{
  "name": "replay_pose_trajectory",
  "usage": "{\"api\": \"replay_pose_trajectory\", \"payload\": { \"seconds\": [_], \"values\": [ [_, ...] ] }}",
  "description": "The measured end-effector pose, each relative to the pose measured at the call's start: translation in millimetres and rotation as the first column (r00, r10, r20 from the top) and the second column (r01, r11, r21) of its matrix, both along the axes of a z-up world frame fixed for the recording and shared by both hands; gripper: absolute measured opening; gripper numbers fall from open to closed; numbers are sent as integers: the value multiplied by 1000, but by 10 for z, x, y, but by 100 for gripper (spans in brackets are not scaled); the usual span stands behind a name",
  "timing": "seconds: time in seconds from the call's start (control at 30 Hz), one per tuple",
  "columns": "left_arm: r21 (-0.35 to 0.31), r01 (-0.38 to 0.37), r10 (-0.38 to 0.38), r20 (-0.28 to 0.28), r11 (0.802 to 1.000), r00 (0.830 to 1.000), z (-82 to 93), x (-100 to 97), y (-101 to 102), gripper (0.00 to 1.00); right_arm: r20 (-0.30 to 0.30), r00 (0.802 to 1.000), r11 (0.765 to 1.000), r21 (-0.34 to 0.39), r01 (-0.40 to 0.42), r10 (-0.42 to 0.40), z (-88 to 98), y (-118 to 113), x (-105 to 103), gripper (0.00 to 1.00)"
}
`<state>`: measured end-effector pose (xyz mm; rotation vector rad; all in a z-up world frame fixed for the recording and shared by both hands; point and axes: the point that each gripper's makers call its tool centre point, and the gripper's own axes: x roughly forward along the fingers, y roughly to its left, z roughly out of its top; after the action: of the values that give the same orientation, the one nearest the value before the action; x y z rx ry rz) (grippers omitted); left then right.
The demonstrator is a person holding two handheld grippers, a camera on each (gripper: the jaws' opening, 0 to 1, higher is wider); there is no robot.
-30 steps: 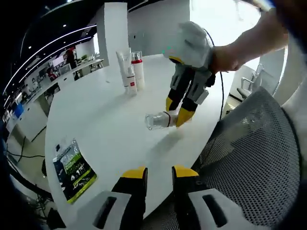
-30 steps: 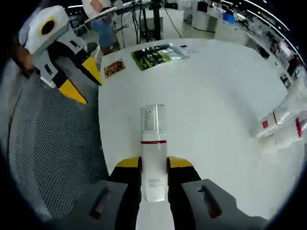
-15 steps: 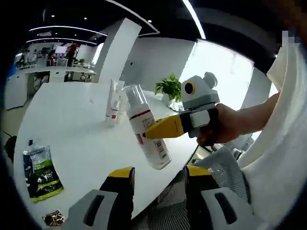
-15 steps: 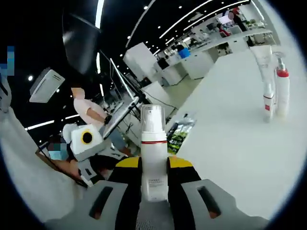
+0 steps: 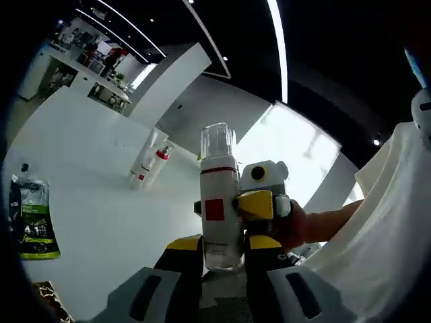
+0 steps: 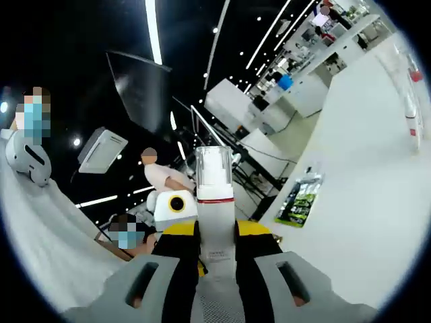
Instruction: Arrange the skincare products in the storage area until every visible bottle or jar stands upright without overlapping.
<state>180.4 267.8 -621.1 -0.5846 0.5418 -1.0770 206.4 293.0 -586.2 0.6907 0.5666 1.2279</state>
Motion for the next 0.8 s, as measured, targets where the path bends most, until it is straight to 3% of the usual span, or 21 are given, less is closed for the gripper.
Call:
{"api": "replay_pose_trajectory", "payload": {
  "seconds": [0.13, 0.2, 0.23, 0.27, 0.33, 0.37, 0.43, 0.47, 0.57, 0.63, 0.67, 0.8],
  "values": [
    [36, -17, 17, 9, 999, 1000, -30, 0, 18, 23, 21, 1000, 1000, -21, -1, 2, -6, 44, -20, 19],
    [110, -76, 72, 39, 991, 997, -119, 86, 88, 22, 25, 999, 993, -107, 50, -47, -111, 7, 65, 20],
    [127, -94, 92, 24, 987, 995, -151, 105, 109, 22, 42, 997, 984, -162, 76, -70, -165, -8, 108, 21],
    [161, -115, 115, 11, 980, 993, -210, 132, 131, 22, 57, 995, 979, -181, 90, -81, -174, -19, 140, 21],
    [221, -161, 155, 44, 962, 987, -272, 194, 189, 21, 39, 992, 973, -197, 122, -116, -167, -28, 182, 22],
    [250, -172, 167, 43, 953, 985, -325, 207, 219, 21, 45, 989, 973, -175, 148, -142, -104, -30, 224, 24],
    [303, -199, 185, 76, 932, 980, -375, 239, 255, 21, 5, 985, 969, -179, 172, -174, -124, -45, 273, 25],
    [329, -196, 176, 89, 924, 980, -405, 232, 251, 21, -23, 983, 964, -202, 174, -183, -184, -50, 290, 24],
    [414, -182, 135, 140, 892, 981, -490, 201, 224, 21, -23, 978, 955, -221, 199, -209, -240, -37, 354, 26],
    [459, -166, 103, 160, 872, 982, -542, 164, 196, 21, -73, 969, 943, -255, 212, -238, -337, -37, 361, 25],
    [479, -171, 96, 177, 861, 980, -563, 163, 201, 21, -72, 966, 937, -271, 220, -248, -377, -57, 374, 21],
    [454, -147, 84, 156, 879, 984, -561, 142, 172, 22, -100, 961, 941, -251, 226, -257, -399, -129, 355, 20]
  ]
}}
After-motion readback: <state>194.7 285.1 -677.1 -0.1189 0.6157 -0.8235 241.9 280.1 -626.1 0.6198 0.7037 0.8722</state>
